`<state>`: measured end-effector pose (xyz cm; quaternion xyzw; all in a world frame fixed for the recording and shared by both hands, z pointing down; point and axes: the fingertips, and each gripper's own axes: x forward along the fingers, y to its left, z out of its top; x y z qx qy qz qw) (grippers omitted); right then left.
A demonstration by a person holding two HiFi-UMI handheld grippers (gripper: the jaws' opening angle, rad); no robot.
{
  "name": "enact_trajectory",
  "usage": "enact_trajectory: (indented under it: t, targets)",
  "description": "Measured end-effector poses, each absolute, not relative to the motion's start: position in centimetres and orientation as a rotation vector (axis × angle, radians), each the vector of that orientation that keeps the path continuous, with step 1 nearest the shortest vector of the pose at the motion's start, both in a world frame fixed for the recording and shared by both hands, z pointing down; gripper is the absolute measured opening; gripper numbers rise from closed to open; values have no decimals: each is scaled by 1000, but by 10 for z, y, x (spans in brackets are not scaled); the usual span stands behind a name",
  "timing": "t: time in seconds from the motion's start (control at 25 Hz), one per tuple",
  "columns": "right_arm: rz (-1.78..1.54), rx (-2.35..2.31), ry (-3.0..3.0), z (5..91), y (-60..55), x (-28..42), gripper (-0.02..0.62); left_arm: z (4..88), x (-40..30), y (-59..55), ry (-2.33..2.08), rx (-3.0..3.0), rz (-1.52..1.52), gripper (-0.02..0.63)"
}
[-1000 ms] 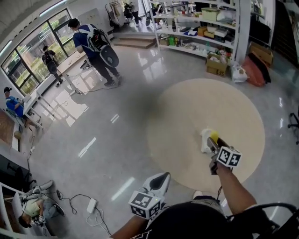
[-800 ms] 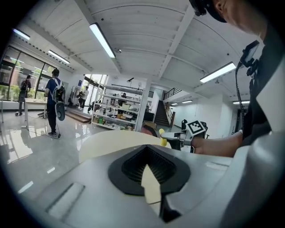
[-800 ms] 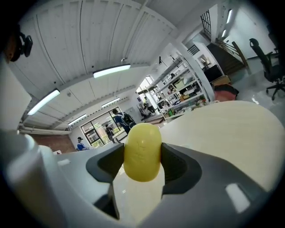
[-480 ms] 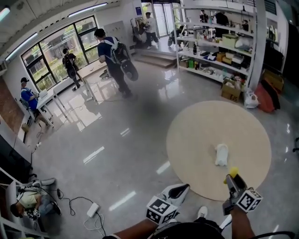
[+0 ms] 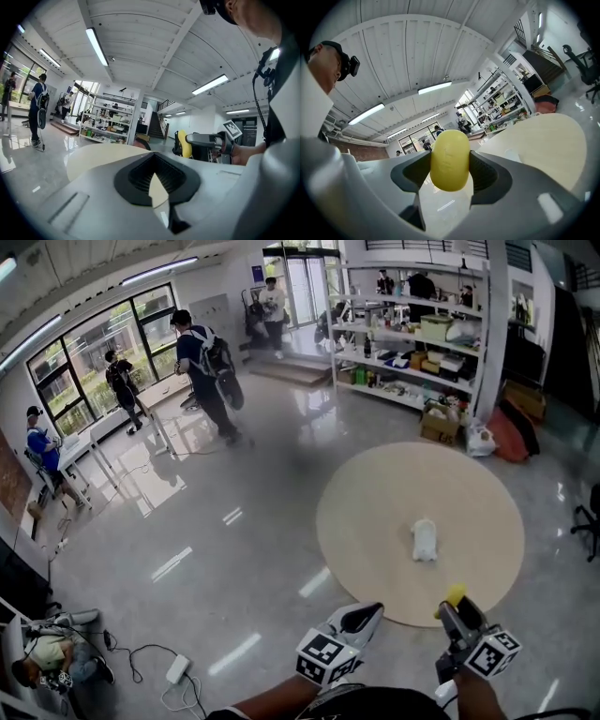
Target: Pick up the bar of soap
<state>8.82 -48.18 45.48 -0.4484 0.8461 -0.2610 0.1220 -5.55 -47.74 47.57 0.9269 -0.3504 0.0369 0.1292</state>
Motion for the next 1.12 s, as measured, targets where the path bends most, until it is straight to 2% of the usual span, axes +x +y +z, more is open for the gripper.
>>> enact_trajectory:
  t: [0.2,0.68,1.12]
  targets:
    - [-726,-1241,2493,439,-451,95,261,465,-40,-455,-1057,2697,56,8]
    - [-596,-1253,2548,433,-351,161,261,461,45,-377,-993,2734,71,8]
    - [-624,-1239,2564,451,-292,186,261,462,74,-320,-1010,2758,115,8]
